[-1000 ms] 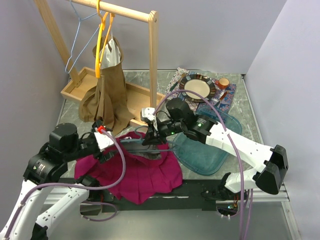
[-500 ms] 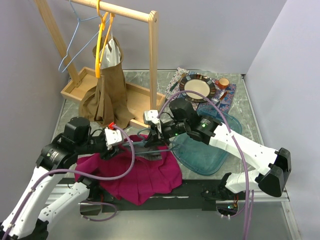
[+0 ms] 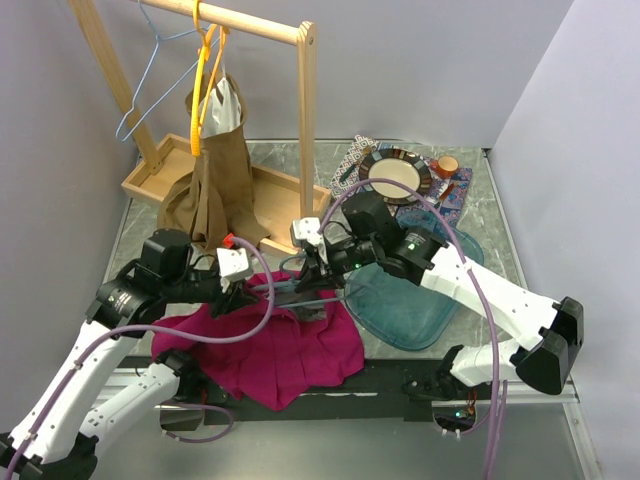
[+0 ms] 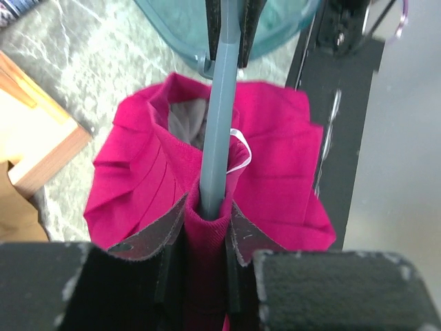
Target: Place the skirt on the hanger
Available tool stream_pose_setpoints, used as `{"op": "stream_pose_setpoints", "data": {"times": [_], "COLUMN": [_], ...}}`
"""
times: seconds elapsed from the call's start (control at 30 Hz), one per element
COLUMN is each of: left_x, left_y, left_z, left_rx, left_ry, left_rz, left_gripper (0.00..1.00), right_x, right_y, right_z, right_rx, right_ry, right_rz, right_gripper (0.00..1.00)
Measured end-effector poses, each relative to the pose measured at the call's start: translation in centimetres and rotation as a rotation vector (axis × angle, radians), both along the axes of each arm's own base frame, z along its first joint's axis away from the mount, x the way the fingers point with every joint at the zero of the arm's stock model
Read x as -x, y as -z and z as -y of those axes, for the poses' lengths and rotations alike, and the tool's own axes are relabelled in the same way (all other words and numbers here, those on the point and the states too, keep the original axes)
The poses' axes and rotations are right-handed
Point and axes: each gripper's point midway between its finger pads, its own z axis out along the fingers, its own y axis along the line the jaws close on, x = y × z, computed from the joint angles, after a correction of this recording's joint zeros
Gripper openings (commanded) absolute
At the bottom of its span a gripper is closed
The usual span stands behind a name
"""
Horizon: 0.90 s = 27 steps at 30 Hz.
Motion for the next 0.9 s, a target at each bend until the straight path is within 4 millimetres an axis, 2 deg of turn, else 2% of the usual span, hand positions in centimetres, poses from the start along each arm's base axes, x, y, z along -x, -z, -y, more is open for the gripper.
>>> {"op": "stream_pose_setpoints", "data": {"times": [0.07,0.1,0.17,0.2,0.3,0.47,0.6,0.67,0.7,0.77,0.83,0.9], "left_x": [-0.2,-0.4,-0.6,-0.7,-1.1,-1.6,-2.1,-2.2,-2.3,-2.2,-2.2,-2.0], "left_y": [-0.6,-0.9,-1.6,-1.6,-1.8,-2.7,-3.0,-3.1,-3.3,-3.6,-4.1,-4.7], "left_z": [0.2,0.3,0.6,0.5,0.2,-0.1,-0.5,-0.6,-0.7,-0.8,-0.9,-1.0], "left_rx": [0.027,0.037,0.064,0.067,0.071,0.090,0.109,0.121,0.129,0.151,0.174,0.200], "left_ry": [-0.021,-0.027,-0.048,-0.067,-0.127,-0.210,-0.287,-0.319,-0.335,-0.361,-0.381,-0.391], "left_rz": [-0.002,-0.001,-0.001,-0.013,-0.038,-0.062,-0.092,-0.108,-0.116,-0.126,-0.129,-0.126], "left_gripper": [0.01,0.01,0.01,0.01,0.01,0.01,0.01,0.01,0.01,0.01,0.01,0.01], "right_x": [-0.4,-0.7,-1.0,-1.4,-2.5,-4.6,-7.5,-7.6,-7.0,-4.9,-3.1,-1.6], "right_y": [-0.5,-0.8,-1.5,-2.0,-3.8,-6.9,-9.5,-10.4,-10.5,-9.4,-7.4,-4.3], "right_z": [0.3,0.5,1.0,1.2,2.6,5.5,10.3,12.1,12.6,12.9,12.7,12.3], "right_rx": [-0.009,-0.017,-0.036,-0.049,-0.094,-0.166,-0.220,-0.238,-0.243,-0.240,-0.228,-0.197], "right_ry": [0.012,0.017,0.029,0.043,0.096,0.207,0.393,0.446,0.442,0.394,0.343,0.302], "right_rz": [-0.001,-0.005,-0.017,-0.014,-0.004,0.013,0.047,0.089,0.107,0.113,0.088,0.033], "right_gripper": [0.21,0.36,0.51,0.62,0.77,0.79,0.80,0.79,0.79,0.79,0.79,0.77]}}
